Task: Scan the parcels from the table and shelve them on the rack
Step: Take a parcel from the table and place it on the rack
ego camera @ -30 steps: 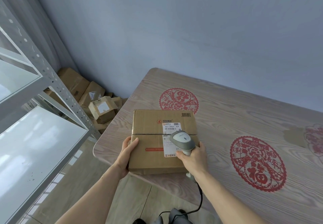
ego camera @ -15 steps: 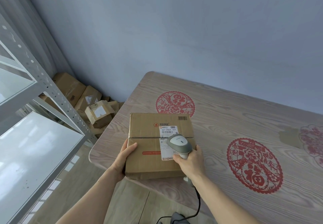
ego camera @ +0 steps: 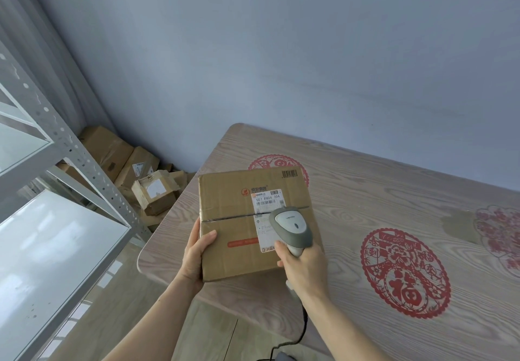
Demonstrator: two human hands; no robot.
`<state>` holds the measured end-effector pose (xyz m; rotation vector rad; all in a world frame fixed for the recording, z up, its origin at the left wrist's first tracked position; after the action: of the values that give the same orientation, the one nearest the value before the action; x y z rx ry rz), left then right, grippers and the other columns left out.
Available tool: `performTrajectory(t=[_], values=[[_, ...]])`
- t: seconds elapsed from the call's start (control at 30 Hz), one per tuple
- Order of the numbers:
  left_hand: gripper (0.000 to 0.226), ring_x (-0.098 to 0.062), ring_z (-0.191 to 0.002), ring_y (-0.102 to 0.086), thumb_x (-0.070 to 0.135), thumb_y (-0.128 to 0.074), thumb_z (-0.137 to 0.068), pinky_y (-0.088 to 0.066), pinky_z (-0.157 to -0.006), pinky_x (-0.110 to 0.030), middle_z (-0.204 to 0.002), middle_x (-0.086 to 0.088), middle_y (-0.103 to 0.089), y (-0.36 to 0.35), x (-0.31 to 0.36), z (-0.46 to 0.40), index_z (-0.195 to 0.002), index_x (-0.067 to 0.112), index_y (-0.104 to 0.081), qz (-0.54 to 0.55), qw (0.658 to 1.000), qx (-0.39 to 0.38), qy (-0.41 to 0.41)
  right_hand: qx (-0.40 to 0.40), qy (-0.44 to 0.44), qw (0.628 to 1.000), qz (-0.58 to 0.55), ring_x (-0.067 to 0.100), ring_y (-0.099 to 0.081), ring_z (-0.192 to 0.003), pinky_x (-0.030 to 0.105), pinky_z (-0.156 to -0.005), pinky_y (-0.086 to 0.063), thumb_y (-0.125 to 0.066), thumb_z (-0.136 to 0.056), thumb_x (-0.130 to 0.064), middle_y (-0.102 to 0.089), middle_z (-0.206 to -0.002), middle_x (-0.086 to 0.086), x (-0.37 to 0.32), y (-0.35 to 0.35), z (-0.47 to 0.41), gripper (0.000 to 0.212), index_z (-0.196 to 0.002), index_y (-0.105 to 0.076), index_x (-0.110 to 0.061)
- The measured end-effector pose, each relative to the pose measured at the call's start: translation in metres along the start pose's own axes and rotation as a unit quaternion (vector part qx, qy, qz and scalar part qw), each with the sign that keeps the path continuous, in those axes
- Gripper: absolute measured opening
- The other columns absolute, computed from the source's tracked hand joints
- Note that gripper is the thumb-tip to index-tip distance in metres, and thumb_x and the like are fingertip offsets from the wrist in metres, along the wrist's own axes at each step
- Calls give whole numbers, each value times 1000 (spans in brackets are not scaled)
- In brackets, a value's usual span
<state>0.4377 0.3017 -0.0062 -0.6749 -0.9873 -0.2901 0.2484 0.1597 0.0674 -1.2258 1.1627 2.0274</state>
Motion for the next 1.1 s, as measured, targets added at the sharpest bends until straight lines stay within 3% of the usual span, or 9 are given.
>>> performTrajectory(t=[0.23,0.63,0.77,0.93,1.1], values=[[64,-36,-116,-64,26,-67,-78,-57,-87,-55,-131,-13,-65,-13,13,-3,-140,30,-52,3,999,-10,-44,-32,1,999,8,5,-68,-52,12,-46,-47,-72,-87,-29,-71,-60,0,-25,2,3,16,-80,-72,-14],[84,-41,-121,-61,33,-79,-68,-54,-92,-61,-136,-15,-62,-11,15,-7,-145,33,-48,13,999,-16,-36,-7,10,999,34,11,-65,-41,20,-42,-52,-72,-88,-26,-69,-56,1,-49,5,1,25,-75,-69,-5],[88,-41,-121,-61,34,-81,-65,-52,-94,-64,-136,-14,-62,-10,15,-8,-146,35,-46,13,999,-16,-27,-6,13,999,42,9,-64,-40,15,-40,-46,-71,-88,-25,-66,-53,-2,-51,5,1,27,-72,-67,-4],[91,-40,-118,-63,36,-82,-63,-56,-88,-58,-135,-14,-63,-11,16,-6,-147,36,-45,14,1000,-15,-19,3,10,997,75,10,-65,-43,18,-45,-50,-71,-86,-29,-65,-48,1,-50,4,-1,31,-67,-65,-6],[92,-39,-116,-64,36,-81,-63,-57,-87,-57,-134,-13,-64,-14,17,-3,-147,36,-45,16,999,-18,-21,-1,2,999,47,12,-64,-40,18,-39,-48,-72,-87,-23,-66,-55,0,-51,5,2,27,-69,-64,-5]])
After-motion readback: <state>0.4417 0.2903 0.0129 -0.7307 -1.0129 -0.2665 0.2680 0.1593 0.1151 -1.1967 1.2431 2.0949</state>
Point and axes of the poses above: each hand's wrist, its own z-axis away from the middle knuckle, its own y-axis out of the back of the hand, x = y × z, the point moved 2 cm from there along -z, towards the middle knuckle
